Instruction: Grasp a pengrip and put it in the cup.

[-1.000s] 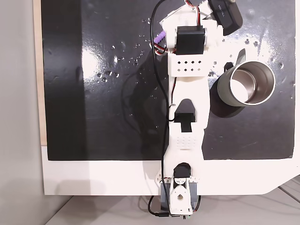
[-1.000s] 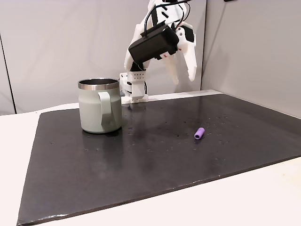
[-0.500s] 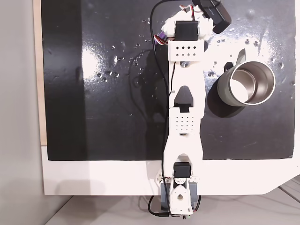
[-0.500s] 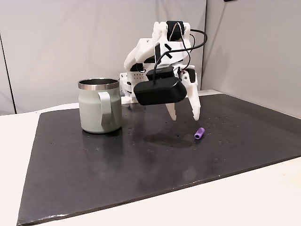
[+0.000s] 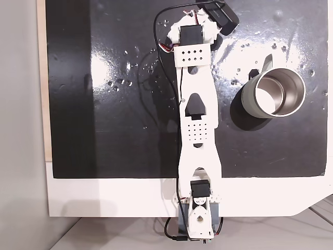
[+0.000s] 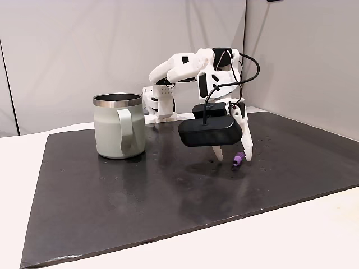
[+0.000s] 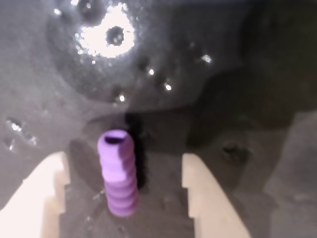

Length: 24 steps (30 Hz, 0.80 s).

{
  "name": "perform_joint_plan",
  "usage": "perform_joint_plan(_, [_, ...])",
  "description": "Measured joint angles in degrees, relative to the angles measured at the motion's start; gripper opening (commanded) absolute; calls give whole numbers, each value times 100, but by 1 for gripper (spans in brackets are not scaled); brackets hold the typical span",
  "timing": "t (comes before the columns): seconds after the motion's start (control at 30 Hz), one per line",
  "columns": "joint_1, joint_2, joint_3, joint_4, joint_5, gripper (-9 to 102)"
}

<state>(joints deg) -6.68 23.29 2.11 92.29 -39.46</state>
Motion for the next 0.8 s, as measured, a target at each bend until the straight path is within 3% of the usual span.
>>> perform_joint_plan(0.43, [-105, -290, -193, -35, -79, 2])
perform_joint_plan(0.8, [-237, -352, -545, 185, 132, 0])
